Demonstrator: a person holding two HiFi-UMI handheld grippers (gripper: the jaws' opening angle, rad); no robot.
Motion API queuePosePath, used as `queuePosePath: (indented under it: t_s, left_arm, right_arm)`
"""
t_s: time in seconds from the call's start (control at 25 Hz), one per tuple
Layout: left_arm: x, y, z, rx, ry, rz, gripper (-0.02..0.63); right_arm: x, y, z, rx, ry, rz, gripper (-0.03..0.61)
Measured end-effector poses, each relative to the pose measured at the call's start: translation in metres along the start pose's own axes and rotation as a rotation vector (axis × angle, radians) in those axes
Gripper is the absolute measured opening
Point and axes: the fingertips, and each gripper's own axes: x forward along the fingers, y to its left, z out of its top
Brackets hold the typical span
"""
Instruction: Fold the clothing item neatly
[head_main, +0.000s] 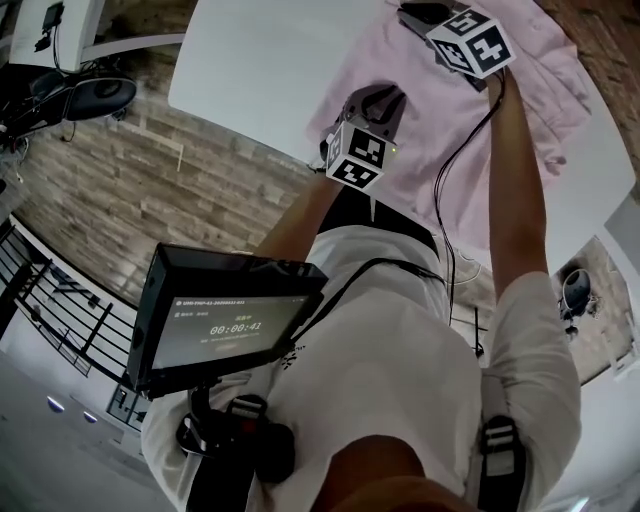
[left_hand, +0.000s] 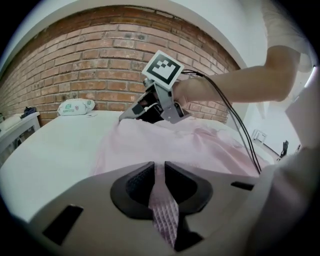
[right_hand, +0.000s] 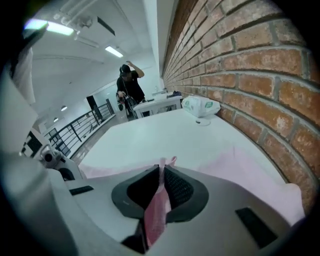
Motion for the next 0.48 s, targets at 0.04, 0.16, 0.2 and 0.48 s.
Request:
queuePosePath:
  t_s: [0.04,0.16,0.2,0.48]
  left_arm:
    - [0.001,-0.001,0.001,-0.001,-0.003,-0.003,0.045]
    - [0.004,-0.004,0.000,0.004,0.000,-0.007,0.046]
    - [0.004,-0.005,-0.001,0.004,0.002,-0.009,0.046]
    - [-0.012,0.007,-0.002,0.043,0.023,0.036,0.046]
  right_arm:
    - [-0.006,-0.002,0.007,0.002,-0.032,0.014,0.038]
    - [-0.009,-0.006,0.013,-0.005,-0.083,0.064,0.040]
    - [-0.007,-0.010,0.011,-0.009,-0.089,0.056,0.041]
    - [-0.036,-0.012,0.011,-0.057,-0.098,-0.030,0.040]
